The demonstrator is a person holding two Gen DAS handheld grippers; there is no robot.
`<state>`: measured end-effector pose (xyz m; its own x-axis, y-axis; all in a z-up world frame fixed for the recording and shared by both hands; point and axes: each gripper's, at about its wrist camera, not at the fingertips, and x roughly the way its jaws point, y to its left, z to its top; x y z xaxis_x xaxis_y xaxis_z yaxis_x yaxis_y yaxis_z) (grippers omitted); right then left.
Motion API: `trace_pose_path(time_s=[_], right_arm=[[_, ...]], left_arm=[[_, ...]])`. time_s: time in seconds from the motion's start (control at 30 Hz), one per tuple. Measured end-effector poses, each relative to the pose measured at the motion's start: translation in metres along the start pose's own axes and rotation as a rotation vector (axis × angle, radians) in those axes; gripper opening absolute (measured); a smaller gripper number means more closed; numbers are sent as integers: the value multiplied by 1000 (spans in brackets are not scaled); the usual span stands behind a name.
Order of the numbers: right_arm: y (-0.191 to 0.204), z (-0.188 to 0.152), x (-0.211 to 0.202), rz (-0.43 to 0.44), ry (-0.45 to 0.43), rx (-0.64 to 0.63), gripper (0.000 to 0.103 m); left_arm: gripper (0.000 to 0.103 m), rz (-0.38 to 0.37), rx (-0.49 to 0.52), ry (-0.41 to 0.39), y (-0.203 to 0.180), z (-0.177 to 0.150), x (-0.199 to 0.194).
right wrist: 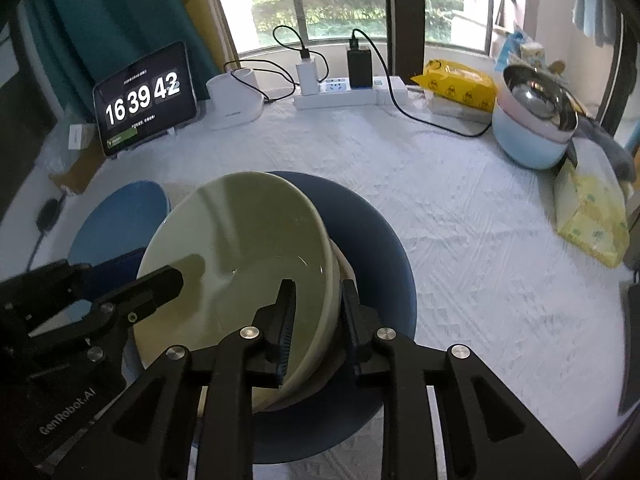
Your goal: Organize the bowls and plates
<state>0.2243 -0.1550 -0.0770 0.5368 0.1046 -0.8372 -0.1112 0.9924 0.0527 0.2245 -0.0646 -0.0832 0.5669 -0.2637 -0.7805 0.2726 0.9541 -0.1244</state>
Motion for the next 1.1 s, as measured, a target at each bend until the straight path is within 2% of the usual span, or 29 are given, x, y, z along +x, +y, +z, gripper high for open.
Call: trace_pose_path(time_s=[0.07, 0.17, 0.4, 0.47, 0.83, 1.1], right_arm=[[5, -1, -1, -14, -4, -26, 31], [11, -1, -1, -28, -5, -56, 36], [25, -2, -2, -94, -29, -143, 38], [31, -4, -5, -138, -51, -173, 50], [17, -3, -15, -51, -85, -125, 50], [-9, -5, -37, -45, -135, -57, 51]], left_arm=[[27, -4, -2, -1, 0, -1, -3], [27, -7, -6, -5, 2, -1, -6], [27, -19, -9, -12, 5, -2, -10], [27, -19, 0, -17, 3, -3, -11], [27, -16, -11, -36, 7, -2, -19], [28, 0, -53, -71, 26, -5, -35]])
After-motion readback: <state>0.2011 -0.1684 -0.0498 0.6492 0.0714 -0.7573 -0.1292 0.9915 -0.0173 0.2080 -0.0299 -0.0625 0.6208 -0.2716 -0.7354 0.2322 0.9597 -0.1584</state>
